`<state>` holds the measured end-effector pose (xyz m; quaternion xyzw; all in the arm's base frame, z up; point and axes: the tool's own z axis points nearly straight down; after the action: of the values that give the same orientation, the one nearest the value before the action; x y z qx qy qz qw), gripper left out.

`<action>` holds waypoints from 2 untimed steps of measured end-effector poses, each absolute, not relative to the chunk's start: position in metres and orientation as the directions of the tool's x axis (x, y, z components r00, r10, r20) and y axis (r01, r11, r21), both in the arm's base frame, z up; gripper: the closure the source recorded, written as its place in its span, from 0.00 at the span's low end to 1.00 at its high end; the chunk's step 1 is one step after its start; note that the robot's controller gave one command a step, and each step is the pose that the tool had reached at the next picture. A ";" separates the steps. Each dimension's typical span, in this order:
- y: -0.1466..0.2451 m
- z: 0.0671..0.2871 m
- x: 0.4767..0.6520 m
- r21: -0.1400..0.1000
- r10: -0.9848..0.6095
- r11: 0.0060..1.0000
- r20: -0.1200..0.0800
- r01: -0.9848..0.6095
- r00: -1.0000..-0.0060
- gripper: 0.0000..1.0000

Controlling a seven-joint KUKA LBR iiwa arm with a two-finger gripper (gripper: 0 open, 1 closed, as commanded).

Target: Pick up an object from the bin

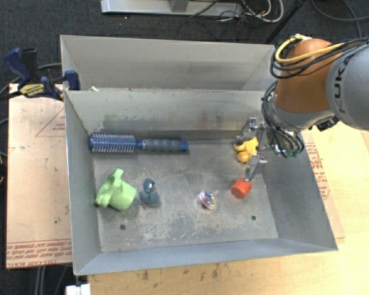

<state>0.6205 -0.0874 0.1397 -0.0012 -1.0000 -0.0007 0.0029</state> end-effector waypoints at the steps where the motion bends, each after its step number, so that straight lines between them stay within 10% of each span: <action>1: -0.109 0.091 0.634 0.006 0.201 0.980 -0.010 0.201 -0.980 0.00; 2: -0.096 0.093 0.635 0.001 0.094 0.996 -0.004 0.094 -0.996 0.00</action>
Offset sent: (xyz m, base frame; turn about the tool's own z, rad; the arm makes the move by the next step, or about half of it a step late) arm 0.0108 -0.0335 -0.0697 0.2246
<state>0.6353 -0.0955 0.0932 -0.0472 -0.9989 -0.0006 -0.0019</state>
